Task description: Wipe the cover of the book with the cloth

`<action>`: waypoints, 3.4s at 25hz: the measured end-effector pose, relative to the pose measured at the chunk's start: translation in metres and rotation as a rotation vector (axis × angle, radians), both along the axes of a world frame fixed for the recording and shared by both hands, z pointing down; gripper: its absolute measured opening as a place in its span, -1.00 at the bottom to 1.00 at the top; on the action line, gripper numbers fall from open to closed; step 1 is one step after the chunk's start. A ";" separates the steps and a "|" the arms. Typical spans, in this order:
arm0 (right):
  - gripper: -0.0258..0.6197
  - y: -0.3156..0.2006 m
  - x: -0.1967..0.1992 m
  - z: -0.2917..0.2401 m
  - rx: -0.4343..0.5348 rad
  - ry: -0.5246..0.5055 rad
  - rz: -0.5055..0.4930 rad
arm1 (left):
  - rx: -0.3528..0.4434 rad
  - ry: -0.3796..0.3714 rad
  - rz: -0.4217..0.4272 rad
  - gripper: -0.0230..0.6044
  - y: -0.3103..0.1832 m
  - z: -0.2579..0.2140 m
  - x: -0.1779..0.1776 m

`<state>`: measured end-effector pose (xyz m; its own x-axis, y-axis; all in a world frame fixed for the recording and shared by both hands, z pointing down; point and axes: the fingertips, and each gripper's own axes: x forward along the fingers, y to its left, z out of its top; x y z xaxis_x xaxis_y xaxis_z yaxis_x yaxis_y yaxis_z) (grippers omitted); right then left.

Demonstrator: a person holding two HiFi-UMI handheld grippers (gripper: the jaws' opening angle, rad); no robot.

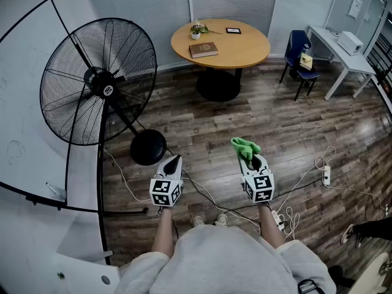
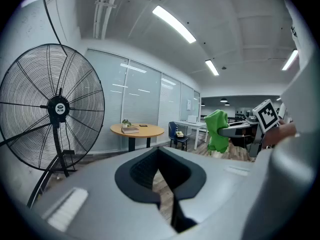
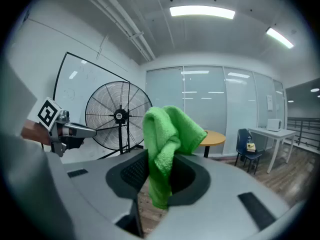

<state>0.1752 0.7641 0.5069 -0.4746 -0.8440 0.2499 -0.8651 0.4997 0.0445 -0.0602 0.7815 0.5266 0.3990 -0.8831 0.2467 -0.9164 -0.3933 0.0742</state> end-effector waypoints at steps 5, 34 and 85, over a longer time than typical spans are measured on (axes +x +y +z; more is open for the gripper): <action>-0.59 -0.003 0.006 0.000 0.001 0.004 -0.008 | -0.003 -0.005 -0.009 -0.90 -0.002 0.000 0.007; -0.59 -0.041 0.026 0.027 -0.020 -0.031 -0.094 | -0.055 -0.009 -0.056 -0.90 -0.031 0.032 0.039; -0.59 -0.451 -0.068 0.026 -0.052 0.032 0.008 | -0.084 0.005 0.047 -0.90 -0.466 0.045 -0.041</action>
<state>0.1072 0.3127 0.5328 -0.4591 -0.8330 0.3087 -0.8675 0.4952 0.0463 -0.1010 0.3154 0.5718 0.4413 -0.8394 0.3174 -0.8964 -0.4285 0.1130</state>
